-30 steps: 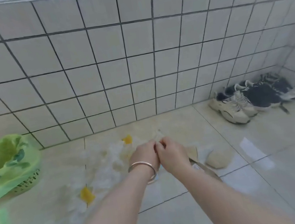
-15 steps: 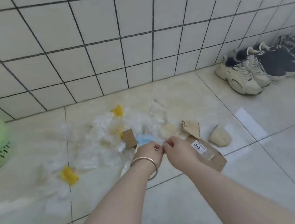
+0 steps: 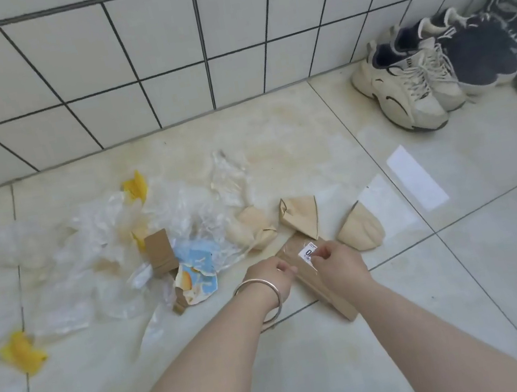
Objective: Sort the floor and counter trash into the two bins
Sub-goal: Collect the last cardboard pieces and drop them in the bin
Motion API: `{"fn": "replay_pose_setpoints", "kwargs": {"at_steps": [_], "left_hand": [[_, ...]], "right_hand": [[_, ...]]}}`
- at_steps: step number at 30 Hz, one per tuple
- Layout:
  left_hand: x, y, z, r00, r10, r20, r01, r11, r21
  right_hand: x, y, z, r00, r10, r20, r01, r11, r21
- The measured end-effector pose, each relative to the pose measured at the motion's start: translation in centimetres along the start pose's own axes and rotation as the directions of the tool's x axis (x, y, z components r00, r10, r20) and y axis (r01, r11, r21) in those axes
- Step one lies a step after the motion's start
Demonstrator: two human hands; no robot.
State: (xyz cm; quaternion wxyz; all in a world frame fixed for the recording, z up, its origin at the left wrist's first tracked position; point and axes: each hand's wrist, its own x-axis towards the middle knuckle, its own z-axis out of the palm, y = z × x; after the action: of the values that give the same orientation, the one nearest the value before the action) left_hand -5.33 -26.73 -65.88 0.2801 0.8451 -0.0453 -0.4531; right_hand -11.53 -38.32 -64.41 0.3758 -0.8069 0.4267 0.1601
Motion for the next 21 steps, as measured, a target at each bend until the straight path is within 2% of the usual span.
{"fn": "replay_pose_setpoints", "kwargs": {"at_steps": [4, 7, 9, 11, 15, 19, 21], "left_hand": [[2.7, 0.3, 1.5, 0.997, -0.075, -0.028, 0.075, 0.997, 0.020], [4.3, -0.2, 2.6, 0.977, -0.199, -0.076, 0.204, 0.976, 0.072], [5.0, -0.7, 3.3, 0.958, -0.283, -0.057, 0.285, 0.957, 0.050], [5.6, -1.2, 4.0, 0.951, -0.307, -0.031, 0.308, 0.951, 0.035], [6.0, -1.4, 5.2, 0.949, -0.312, -0.053, 0.309, 0.949, -0.068], [5.2, -1.5, 5.9, 0.912, -0.400, -0.091, 0.334, 0.853, -0.401], [5.0, -1.9, 5.8, 0.919, -0.379, -0.106, 0.293, 0.839, -0.458]], "right_hand": [[2.8, 2.7, 0.3, 1.000, -0.012, -0.023, 0.008, 0.985, -0.173], [4.5, 4.2, 0.8, 0.998, 0.029, -0.055, -0.043, 0.963, -0.267], [5.0, 4.8, 1.1, 0.995, 0.049, -0.083, -0.074, 0.942, -0.328], [5.4, 5.3, 1.6, 0.995, 0.054, -0.085, -0.080, 0.937, -0.341], [5.4, 5.7, 2.3, 0.994, 0.107, -0.008, -0.105, 0.955, -0.279], [4.3, 5.7, 3.2, 0.945, 0.186, 0.269, -0.202, 0.979, 0.030], [3.9, 5.7, 3.3, 0.956, 0.155, 0.249, -0.171, 0.984, 0.044]]}}
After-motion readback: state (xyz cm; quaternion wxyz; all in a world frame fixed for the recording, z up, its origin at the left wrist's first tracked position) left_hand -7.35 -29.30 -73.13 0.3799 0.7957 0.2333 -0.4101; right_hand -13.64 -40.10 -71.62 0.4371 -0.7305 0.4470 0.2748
